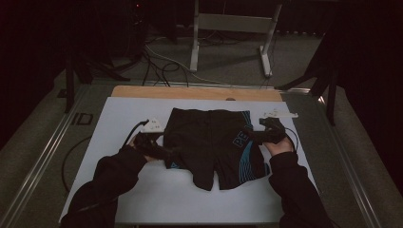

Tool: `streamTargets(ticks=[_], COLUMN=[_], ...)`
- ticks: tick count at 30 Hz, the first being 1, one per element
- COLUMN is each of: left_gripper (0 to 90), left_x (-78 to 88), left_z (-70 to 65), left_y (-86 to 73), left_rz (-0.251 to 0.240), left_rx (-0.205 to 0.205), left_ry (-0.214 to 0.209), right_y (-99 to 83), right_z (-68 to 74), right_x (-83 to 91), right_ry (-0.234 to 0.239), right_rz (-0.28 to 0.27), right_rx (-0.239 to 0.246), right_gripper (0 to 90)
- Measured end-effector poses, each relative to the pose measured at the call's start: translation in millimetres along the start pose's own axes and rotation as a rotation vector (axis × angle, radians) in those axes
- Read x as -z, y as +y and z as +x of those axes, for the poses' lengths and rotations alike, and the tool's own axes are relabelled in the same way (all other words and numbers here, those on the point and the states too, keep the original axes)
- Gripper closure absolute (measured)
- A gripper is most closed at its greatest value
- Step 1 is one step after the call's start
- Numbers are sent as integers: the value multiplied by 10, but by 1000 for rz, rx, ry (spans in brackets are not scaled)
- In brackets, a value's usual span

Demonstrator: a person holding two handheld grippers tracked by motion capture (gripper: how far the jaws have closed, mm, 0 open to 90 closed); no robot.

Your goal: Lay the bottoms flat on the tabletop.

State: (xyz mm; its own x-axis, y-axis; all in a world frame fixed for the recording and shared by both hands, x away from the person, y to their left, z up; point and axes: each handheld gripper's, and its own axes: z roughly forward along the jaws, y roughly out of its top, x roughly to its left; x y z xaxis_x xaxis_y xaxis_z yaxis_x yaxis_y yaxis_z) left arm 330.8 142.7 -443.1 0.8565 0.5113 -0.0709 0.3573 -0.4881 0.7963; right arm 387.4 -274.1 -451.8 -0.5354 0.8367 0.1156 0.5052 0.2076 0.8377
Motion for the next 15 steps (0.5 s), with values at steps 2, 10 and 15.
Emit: streamTargets(ticks=[2, 10, 15], left_gripper=[241, 378, 409], left_x=[30, -17, -154], left_z=[-116, -278, -200], left_y=[-87, -361, -476], left_rz=[9, 44, 96], left_rx=[-27, -80, -95], left_ry=[-27, -11, 23], right_y=[-32, -231, -397], right_z=[49, 338, 462], right_x=[78, 373, 483], right_ry=[13, 85, 112], right_rz=[-9, -25, -31], right_rx=[8, 50, 57], right_gripper=[100, 100, 100])
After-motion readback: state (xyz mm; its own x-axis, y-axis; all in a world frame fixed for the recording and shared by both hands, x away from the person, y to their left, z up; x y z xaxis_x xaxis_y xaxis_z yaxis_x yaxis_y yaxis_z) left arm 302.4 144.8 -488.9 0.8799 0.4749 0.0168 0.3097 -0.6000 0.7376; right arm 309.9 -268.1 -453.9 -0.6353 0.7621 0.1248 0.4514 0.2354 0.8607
